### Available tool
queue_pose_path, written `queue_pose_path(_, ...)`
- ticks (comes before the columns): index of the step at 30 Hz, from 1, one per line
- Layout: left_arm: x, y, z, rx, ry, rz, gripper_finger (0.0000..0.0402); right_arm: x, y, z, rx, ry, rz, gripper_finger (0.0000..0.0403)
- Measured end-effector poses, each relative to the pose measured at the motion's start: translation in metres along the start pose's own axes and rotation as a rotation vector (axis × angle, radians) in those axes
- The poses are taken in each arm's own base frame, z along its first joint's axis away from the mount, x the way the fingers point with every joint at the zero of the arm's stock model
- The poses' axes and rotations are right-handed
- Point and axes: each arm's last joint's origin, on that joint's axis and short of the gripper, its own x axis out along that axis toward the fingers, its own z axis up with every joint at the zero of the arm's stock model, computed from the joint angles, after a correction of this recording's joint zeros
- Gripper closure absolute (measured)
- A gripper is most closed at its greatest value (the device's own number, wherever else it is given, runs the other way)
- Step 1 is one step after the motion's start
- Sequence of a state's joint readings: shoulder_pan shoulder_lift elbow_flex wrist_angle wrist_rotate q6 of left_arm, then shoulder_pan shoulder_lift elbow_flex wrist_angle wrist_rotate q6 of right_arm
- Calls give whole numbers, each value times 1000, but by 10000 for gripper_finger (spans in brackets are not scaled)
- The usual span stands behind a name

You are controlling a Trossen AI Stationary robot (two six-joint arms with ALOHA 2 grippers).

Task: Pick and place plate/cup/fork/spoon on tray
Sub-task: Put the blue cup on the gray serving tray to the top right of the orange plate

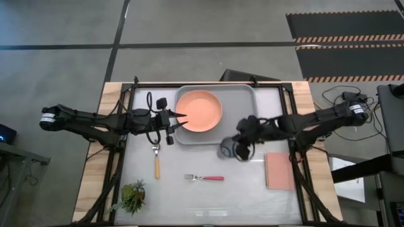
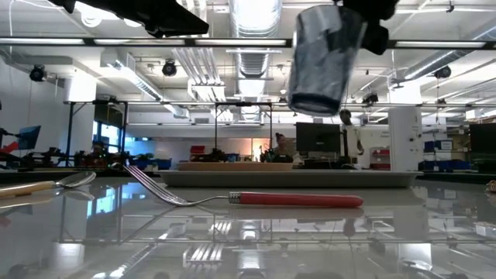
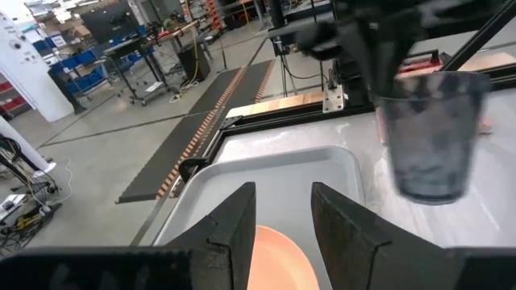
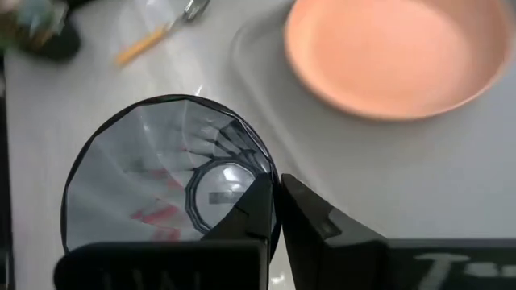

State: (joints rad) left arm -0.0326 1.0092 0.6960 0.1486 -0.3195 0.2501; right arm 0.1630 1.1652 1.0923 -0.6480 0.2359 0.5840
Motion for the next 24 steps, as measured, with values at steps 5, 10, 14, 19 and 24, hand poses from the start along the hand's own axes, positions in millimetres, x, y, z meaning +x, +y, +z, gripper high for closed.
queue_pose_path(5, 0, 0, 0, -1, 0, 0, 297, -2, -29, 30, 116, -67, -72, 394)
queue_pose_path(10, 0, 0, 0, -6, 0, 0, 297, 1, -70, 53, 249, -104, -137, 394)
queue_pose_path(14, 0, 0, 0, -7, 1, 0, 297, 10, -107, 65, 350, -89, -193, 394)
queue_pose_path(19, 0, 0, 0, -8, 1, 0, 297, 21, -152, 73, 453, -61, -248, 394)
queue_pose_path(24, 0, 0, 0, -8, 1, -1, 297, 31, -190, 76, 534, -37, -316, 394)
